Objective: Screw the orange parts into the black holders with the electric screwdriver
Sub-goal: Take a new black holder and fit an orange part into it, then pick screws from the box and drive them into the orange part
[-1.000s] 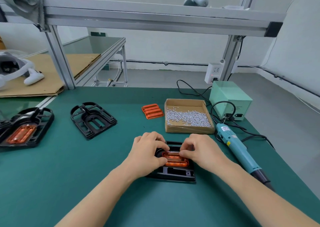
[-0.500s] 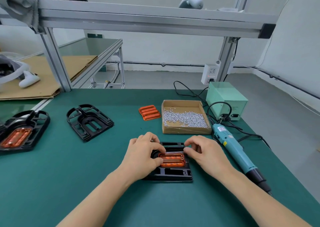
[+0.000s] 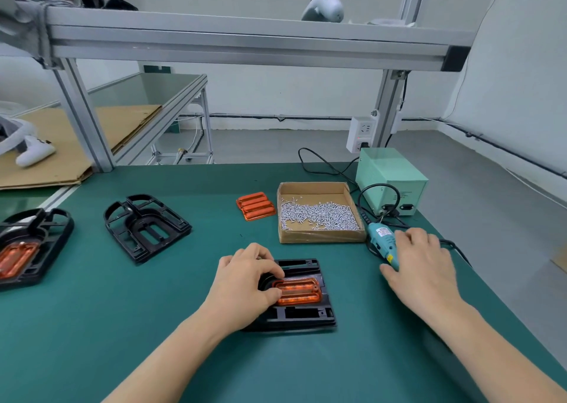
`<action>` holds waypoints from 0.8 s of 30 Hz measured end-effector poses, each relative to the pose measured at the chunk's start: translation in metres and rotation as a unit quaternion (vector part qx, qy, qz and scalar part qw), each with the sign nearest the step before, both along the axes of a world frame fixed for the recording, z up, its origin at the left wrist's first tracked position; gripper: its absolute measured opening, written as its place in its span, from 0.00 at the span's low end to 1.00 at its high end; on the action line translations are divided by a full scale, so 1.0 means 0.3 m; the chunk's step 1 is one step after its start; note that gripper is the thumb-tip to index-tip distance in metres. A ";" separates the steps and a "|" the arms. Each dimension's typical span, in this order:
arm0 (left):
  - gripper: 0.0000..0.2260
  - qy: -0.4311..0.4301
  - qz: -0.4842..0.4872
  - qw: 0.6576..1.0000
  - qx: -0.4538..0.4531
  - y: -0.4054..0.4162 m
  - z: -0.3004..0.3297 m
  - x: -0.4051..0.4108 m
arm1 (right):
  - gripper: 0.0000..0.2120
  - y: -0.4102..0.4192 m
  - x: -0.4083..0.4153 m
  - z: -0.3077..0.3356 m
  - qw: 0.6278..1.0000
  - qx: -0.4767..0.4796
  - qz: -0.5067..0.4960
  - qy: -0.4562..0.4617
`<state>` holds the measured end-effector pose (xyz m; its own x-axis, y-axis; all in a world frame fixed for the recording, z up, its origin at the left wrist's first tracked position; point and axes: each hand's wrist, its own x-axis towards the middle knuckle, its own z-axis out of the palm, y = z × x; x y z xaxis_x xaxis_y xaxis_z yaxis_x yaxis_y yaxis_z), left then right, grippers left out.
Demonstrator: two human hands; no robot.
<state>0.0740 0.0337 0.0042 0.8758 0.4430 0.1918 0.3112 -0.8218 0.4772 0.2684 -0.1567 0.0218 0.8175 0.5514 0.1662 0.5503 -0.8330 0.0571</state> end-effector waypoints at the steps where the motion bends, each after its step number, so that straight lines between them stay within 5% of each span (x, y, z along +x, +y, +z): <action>1: 0.09 0.001 0.001 1.000 -0.001 0.000 0.001 0.000 | 0.28 -0.004 0.010 0.002 0.999 -0.026 -0.018 0.006; 5: 0.09 0.007 0.004 1.000 -0.005 -0.004 0.004 -0.002 | 0.33 -0.026 0.046 -0.004 0.992 -0.077 -0.061 0.085; 14: 0.09 0.006 0.017 1.000 -0.014 -0.017 0.007 0.001 | 0.23 -0.077 0.075 0.008 0.975 0.062 -0.026 0.211; 19: 0.04 -0.023 0.033 0.998 -0.049 -0.016 0.033 0.025 | 0.14 -0.068 0.067 0.083 0.817 0.371 0.013 0.441; 24: 0.04 -0.097 0.051 0.986 -0.123 0.004 0.103 0.152 | 0.11 -0.001 0.062 0.175 0.664 0.543 0.066 0.510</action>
<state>0.1195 0.0349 0.0351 0.7823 0.5801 0.2270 0.2692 -0.6435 0.7166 0.2869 -0.1570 0.0744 0.7670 0.6370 -0.0774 -0.0854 -0.0182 -0.9962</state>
